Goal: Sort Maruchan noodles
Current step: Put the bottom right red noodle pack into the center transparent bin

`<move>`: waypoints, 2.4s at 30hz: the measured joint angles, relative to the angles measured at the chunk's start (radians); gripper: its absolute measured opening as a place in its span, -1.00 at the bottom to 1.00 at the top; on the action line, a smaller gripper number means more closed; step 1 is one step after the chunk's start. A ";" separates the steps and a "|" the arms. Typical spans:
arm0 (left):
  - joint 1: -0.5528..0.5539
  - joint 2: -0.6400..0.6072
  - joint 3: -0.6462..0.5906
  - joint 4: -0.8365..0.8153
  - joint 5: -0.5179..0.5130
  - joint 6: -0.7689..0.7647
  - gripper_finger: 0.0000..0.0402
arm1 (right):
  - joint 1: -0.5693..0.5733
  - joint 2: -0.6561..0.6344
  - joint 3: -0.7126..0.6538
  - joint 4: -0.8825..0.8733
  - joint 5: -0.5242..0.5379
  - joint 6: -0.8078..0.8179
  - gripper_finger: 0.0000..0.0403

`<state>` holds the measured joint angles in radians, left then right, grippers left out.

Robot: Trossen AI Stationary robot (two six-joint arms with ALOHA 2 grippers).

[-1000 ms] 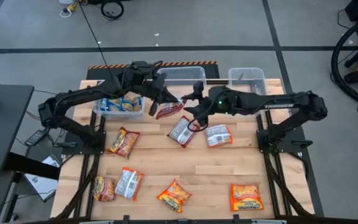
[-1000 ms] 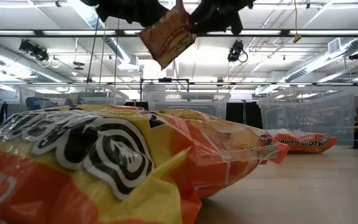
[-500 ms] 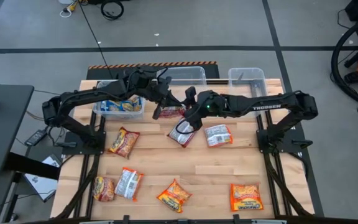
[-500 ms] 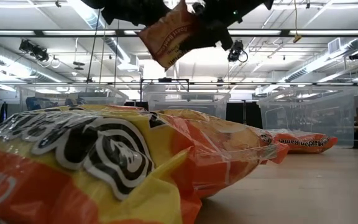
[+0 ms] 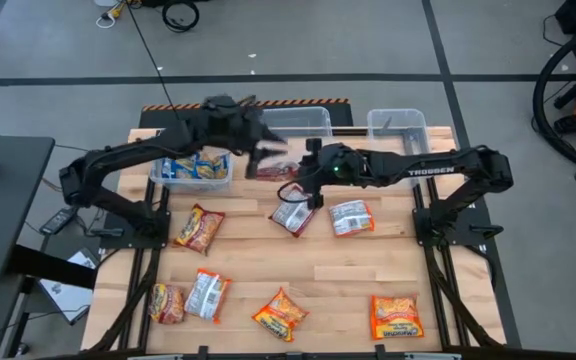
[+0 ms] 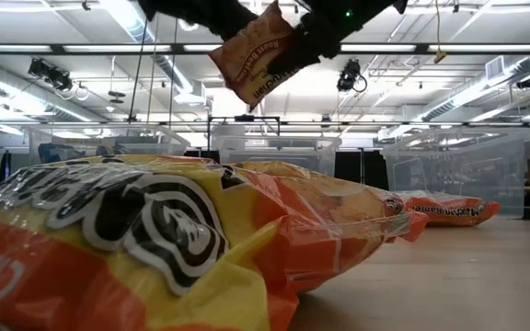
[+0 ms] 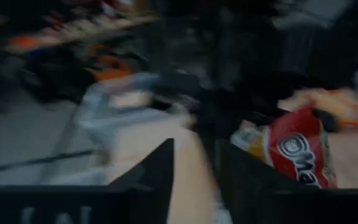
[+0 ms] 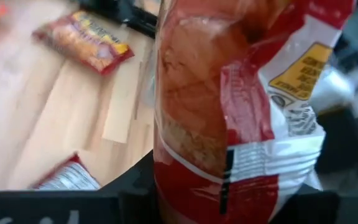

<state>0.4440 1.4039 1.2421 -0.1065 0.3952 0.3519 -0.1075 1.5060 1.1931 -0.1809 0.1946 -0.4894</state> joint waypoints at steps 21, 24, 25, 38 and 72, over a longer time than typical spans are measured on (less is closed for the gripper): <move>0.187 -0.251 0.054 -0.242 -0.306 -0.211 -0.01 | -0.300 0.315 0.608 -0.673 -0.030 1.117 -0.34; 0.186 -0.253 0.053 -0.278 -0.306 -0.212 -0.02 | -0.331 0.366 0.624 -0.688 -0.063 1.175 -0.34; 0.186 -0.254 0.053 -0.291 -0.305 -0.214 -0.02 | -0.341 0.384 0.624 -0.695 -0.066 1.186 -0.34; 0.186 -0.225 0.052 -0.402 -0.296 -0.322 -0.02 | -0.478 0.514 0.624 -0.766 -0.132 1.335 -0.35; 0.174 -0.229 0.052 -0.432 -0.286 -0.367 -0.02 | -0.492 0.537 0.601 -0.941 -0.136 1.516 -0.31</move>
<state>0.6178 1.1751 1.2942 -0.5388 0.1089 -0.0155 -0.5999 2.0426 1.7939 -1.1221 0.0582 1.0264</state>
